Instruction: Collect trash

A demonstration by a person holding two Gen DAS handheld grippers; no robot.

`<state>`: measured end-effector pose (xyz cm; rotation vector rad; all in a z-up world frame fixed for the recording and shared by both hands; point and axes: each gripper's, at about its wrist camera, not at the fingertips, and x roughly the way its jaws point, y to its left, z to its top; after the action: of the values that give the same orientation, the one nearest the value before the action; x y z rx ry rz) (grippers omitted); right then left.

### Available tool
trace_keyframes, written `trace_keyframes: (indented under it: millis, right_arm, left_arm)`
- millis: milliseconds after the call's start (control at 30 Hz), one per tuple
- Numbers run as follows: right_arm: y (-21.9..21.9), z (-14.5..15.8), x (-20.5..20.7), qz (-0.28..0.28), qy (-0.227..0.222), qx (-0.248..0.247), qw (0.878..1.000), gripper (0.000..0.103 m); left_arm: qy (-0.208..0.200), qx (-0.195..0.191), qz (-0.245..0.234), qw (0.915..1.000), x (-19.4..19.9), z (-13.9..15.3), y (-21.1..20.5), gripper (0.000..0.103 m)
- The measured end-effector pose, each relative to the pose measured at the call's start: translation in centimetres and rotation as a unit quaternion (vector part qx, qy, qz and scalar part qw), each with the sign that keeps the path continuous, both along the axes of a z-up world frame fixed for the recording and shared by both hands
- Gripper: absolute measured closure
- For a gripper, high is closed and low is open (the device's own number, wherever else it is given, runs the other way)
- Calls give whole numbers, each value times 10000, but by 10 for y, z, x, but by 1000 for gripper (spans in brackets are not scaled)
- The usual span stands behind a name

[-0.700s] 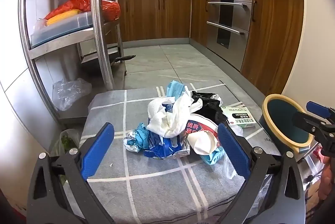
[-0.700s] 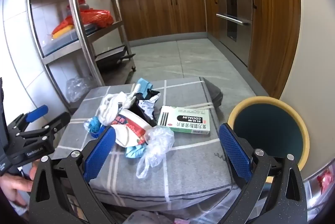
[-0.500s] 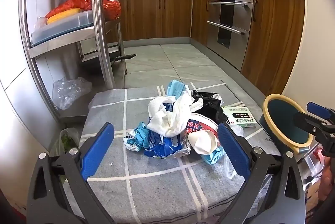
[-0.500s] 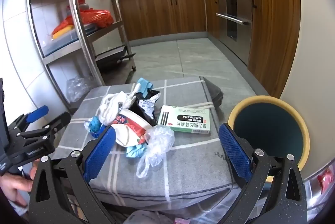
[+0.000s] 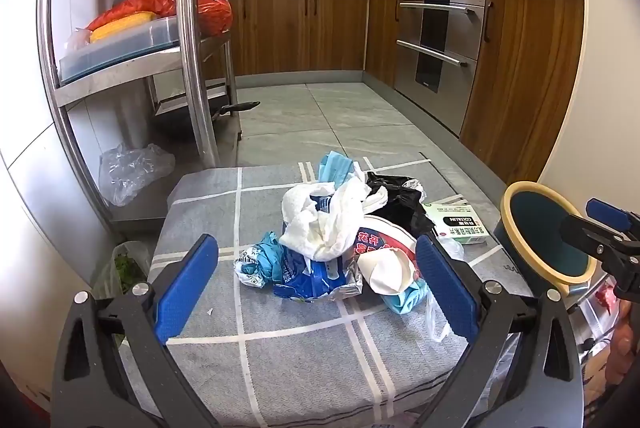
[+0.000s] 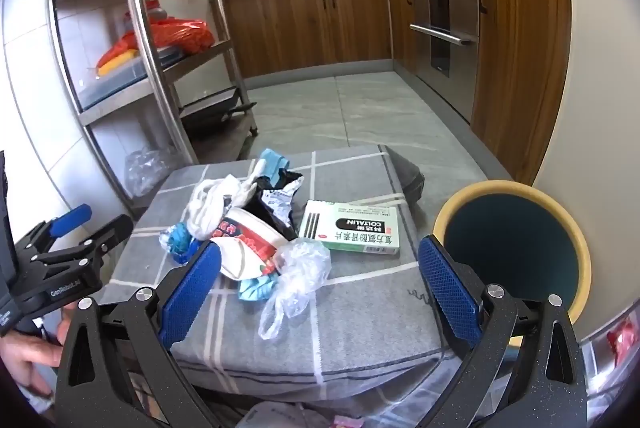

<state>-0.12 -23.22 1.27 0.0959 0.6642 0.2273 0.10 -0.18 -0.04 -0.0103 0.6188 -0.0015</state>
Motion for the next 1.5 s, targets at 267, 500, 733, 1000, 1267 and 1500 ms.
trace_keyframes:
  millis: [267, 500, 733, 1000, 1267, 1500]
  right_arm:
    - [-3, 1, 1, -65, 4, 41, 10000, 5]
    - [-4, 0, 1, -51, -6, 45, 10000, 5]
    - [-4, 0, 0, -56, -8, 34, 10000, 5]
    - [-4, 0, 0, -60, -7, 33, 10000, 5]
    - [-4, 0, 0, -55, -6, 30, 10000, 5]
    - [-4, 0, 0, -54, -5, 32, 10000, 5]
  left_arm:
    - [0, -29, 10, 10000, 0, -3, 3, 6]
    - [24, -95, 50, 9999, 1, -4, 7, 6]
    - [26, -92, 51, 9999, 1, -4, 8, 6]
    - [26, -100, 49, 9999, 0, -4, 8, 6]
    - [38, -105, 52, 9999, 1, -5, 8, 6]
    - [49, -113, 58, 9999, 1, -6, 8, 6]
